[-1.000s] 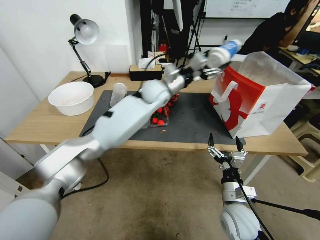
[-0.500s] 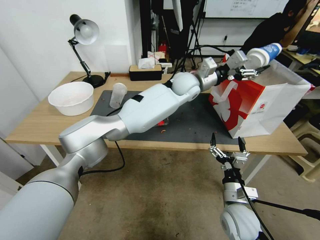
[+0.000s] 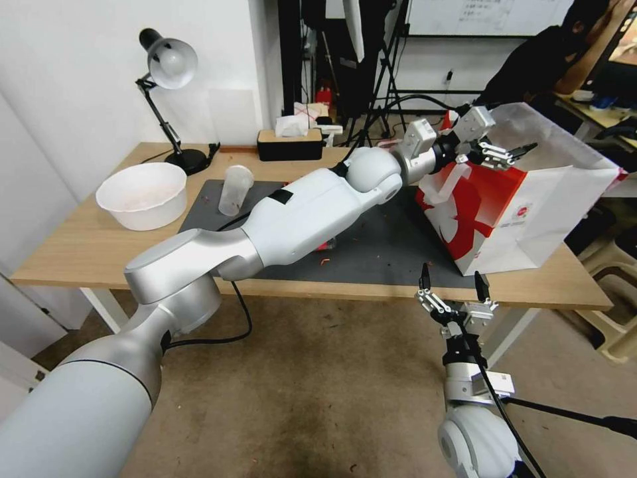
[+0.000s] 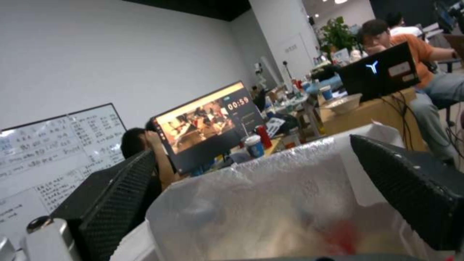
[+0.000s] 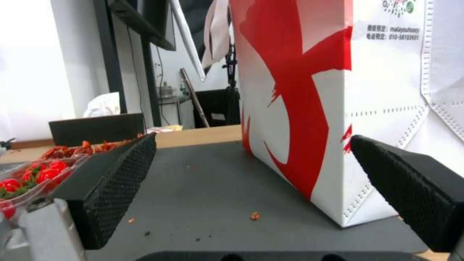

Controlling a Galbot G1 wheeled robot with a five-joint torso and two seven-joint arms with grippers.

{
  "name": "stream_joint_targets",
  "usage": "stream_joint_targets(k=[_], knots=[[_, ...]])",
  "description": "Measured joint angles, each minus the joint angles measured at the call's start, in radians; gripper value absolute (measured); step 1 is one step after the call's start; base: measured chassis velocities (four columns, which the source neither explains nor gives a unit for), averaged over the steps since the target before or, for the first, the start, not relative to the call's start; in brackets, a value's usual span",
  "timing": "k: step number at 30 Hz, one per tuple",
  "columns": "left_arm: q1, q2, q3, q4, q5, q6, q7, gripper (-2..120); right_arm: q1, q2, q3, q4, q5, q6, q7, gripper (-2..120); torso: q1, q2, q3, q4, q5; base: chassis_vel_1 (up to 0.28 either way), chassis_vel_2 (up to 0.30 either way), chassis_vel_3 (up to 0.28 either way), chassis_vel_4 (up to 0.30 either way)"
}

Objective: Pick up the trash from the table and place it into the takeout bag.

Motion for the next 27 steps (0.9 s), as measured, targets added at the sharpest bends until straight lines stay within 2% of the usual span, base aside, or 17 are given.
stream_joint_targets(k=[5,8,9,12,13,15,17,20,21,24,26,27], knots=[[0.01,0.032,-0.045,-0.032,-0.003,0.003,-0.017,100,-0.001,-0.001,0.001,0.001,0.003,0.001,0.001,100,0.0,0.0,0.0,-0.0005,0.0,0.0,0.0,0.0,0.0],[0.037,0.118,-0.105,-0.077,-0.008,0.018,-0.023,100,0.001,-0.002,0.001,0.001,0.004,0.001,0.001,100,0.0,0.0,0.0,0.0005,-0.0004,0.0,0.0,0.0,0.0],[0.037,0.118,-0.105,-0.077,-0.008,0.018,-0.023,100,0.001,-0.002,0.001,0.001,0.004,0.001,0.001,100,0.0,0.0,0.0,0.0005,-0.0004,0.0,0.0,0.0,0.0],[0.097,0.208,-0.166,-0.14,-0.015,0.035,-0.048,100,0.002,-0.002,-0.002,0.002,0.004,0.001,0.001,100,0.0,0.0,0.0,0.0004,-0.0004,0.0,0.0,0.0,0.0],[0.097,0.208,-0.166,-0.14,-0.015,0.035,-0.048,100,0.002,-0.002,-0.002,0.002,0.004,0.001,0.001,100,0.0,0.0,0.0,0.0004,-0.0004,0.0,0.0,0.0,0.0],[0.156,0.273,-0.208,-0.19,-0.017,0.044,-0.068,100,0.004,-0.002,-0.005,0.003,0.004,0.0,0.0,100,0.0,0.0,0.0,0.0001,-0.0004,0.0,0.0,0.0,0.0],[0.175,0.29,-0.222,-0.204,-0.016,0.045,-0.073,100,0.004,-0.003,-0.006,0.004,0.004,0.0,0.0,100,0.0,0.0,0.0,0.0002,-0.0005,0.0,0.0,0.0,0.0],[0.287,0.374,-0.321,-0.289,-0.015,0.061,-0.102,100,0.005,-0.004,-0.014,0.007,0.003,-0.004,-0.001,100,0.0,0.0,0.0,0.0002,-0.0002,0.0,0.0,0.0,0.0],[0.287,0.374,-0.321,-0.289,-0.015,0.061,-0.102,100,0.005,-0.004,-0.014,0.007,0.003,-0.004,-0.001,100,0.0,0.0,0.0,0.0002,-0.0002,0.0,0.0,0.0,0.0],[0.43,0.445,-0.442,-0.388,-0.005,0.089,-0.141,100,0.005,-0.005,-0.022,0.007,0.0,-0.005,-0.001,100,0.0,0.0,0.0,0.0002,-0.0003,0.0,0.0,0.0,0.0],[0.458,0.456,-0.462,-0.405,-0.001,0.094,-0.148,100,0.005,-0.005,-0.024,0.008,-0.001,-0.006,-0.001,100,0.0,0.0,0.0,0.0003,-0.0004,0.0,0.0,0.0,0.0],[0.527,0.481,-0.511,-0.446,0.007,0.107,-0.17,100,0.005,-0.005,-0.027,0.008,-0.002,-0.006,-0.001,100,0.0,0.0,0.0,0.0003,-0.0006,0.0,0.0,0.0,0.0]])
